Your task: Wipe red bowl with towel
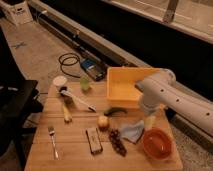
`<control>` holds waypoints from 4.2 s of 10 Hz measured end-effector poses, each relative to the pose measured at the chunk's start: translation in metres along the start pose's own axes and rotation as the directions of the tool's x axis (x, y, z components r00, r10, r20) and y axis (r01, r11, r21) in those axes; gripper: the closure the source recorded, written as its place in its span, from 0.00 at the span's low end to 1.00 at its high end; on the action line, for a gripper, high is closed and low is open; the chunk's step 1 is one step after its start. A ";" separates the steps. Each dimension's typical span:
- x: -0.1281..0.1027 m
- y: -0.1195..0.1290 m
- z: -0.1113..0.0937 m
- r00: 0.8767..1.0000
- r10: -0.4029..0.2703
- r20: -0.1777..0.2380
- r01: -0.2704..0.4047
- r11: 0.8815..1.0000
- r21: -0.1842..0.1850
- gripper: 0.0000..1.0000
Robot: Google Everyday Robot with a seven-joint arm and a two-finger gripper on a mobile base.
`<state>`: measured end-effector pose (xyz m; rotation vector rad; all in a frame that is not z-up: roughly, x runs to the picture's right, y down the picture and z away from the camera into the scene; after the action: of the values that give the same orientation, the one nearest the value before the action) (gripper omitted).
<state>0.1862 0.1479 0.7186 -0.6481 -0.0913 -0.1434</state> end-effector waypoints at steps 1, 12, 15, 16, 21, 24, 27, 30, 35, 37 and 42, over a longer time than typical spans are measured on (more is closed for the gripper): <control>-0.012 0.005 0.004 0.999 -0.029 0.021 0.029 1.000 -0.007 0.20; -0.032 0.005 0.039 0.997 -0.065 0.036 0.067 0.996 -0.056 0.20; -0.032 -0.003 0.062 0.997 -0.049 0.051 0.054 0.993 -0.101 0.20; -0.029 -0.005 0.073 0.997 -0.032 0.067 0.039 0.992 -0.119 0.20; -0.027 -0.011 0.116 0.991 0.019 0.133 0.007 0.981 -0.193 0.23; -0.025 -0.009 0.136 0.977 0.048 0.206 0.001 0.974 -0.229 0.51; -0.025 -0.006 0.133 0.980 0.035 0.196 0.013 0.970 -0.241 0.82; -0.024 -0.008 0.124 0.980 0.033 0.196 0.009 0.978 -0.209 1.00; 0.001 -0.015 0.032 0.988 0.054 0.145 -0.049 0.998 -0.039 1.00; 0.027 -0.011 0.000 0.989 0.097 0.116 -0.100 0.995 0.022 1.00; 0.066 0.022 0.011 0.971 0.218 0.093 -0.220 0.976 0.004 1.00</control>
<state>0.2545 0.1650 0.7232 -0.6458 -0.1089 0.1006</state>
